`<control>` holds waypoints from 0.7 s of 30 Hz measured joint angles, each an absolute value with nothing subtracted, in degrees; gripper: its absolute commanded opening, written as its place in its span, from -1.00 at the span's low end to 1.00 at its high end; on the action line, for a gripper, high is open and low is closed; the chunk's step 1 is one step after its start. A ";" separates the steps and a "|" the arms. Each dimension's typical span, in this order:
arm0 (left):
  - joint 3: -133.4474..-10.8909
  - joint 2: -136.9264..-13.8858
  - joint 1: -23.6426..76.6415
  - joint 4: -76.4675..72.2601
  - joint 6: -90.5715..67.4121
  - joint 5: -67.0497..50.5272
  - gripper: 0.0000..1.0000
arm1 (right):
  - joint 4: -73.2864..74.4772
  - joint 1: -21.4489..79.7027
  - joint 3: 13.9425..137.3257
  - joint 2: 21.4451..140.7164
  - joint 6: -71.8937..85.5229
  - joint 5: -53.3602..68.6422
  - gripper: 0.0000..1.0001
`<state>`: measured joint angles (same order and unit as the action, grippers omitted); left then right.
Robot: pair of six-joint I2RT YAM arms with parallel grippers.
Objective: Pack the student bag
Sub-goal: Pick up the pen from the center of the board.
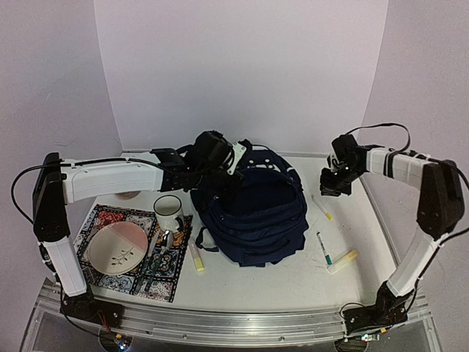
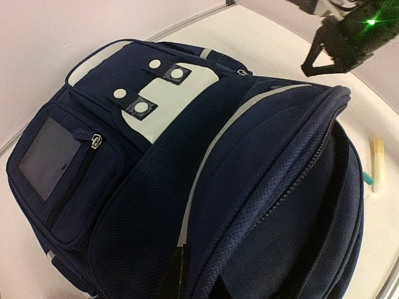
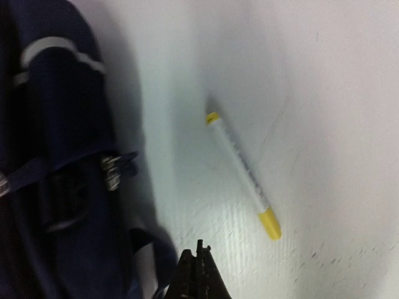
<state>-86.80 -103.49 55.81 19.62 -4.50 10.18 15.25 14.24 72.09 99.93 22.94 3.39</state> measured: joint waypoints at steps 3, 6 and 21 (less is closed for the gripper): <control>-86.98 -103.50 55.81 19.60 -4.52 10.17 -1.00 | 13.71 15.52 66.56 90.71 26.43 5.40 -0.76; -86.98 -103.53 55.81 19.62 -4.54 10.17 -1.00 | 14.00 16.45 64.88 85.95 27.40 5.48 -0.57; -86.98 -103.59 55.81 19.64 -4.68 10.16 -1.00 | 24.41 16.38 78.84 107.56 16.88 -4.46 -0.21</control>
<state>-86.98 -103.59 55.81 19.64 -4.68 10.16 24.41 16.38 78.84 107.56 16.88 -4.46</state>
